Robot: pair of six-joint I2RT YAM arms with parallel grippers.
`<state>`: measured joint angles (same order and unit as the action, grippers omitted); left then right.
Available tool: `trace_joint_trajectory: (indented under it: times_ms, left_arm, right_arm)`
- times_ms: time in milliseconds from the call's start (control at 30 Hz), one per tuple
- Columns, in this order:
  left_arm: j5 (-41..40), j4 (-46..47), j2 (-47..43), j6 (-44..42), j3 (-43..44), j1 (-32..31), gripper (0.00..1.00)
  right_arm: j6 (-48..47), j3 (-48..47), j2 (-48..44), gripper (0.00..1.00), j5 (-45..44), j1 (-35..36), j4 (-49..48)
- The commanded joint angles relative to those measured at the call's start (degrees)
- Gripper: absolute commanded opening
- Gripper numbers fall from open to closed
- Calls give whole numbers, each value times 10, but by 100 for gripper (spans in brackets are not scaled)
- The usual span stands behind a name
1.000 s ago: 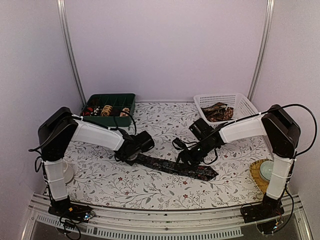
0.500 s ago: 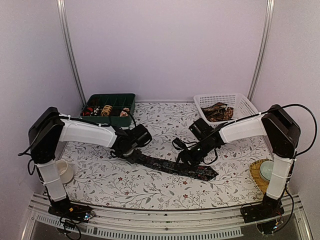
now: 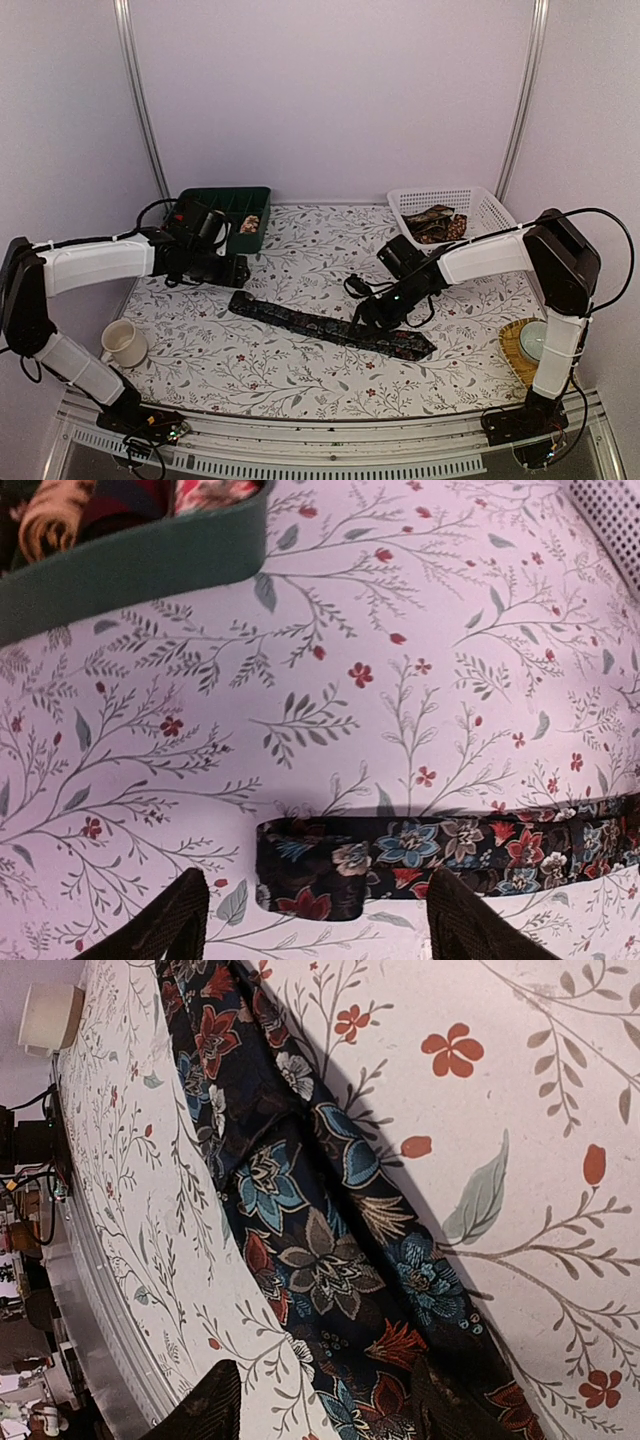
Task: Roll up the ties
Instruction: Roll the tie at the center of the board.
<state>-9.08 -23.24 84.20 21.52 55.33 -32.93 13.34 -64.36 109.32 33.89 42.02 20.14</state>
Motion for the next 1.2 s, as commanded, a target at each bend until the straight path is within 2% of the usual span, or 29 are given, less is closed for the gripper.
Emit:
trace_joint_trajectory:
  times_ms: [0, 167, 433, 1167]
  left_arm:
    - [168, 79, -41, 60, -87, 80, 74]
    - [289, 178, -54, 97, -169, 151, 74]
    - [372, 276, -2, 127, -206, 195, 71]
    - [333, 253, 83, 110, -195, 188, 62]
  right_arm:
    - [-10, -3, 29, 58, -27, 2, 16]
    - [-11, -3, 31, 58, -25, 2, 15]
    - [-12, 2, 30, 58, -28, 2, 15]
    - [-15, 1, 31, 57, -24, 2, 15]
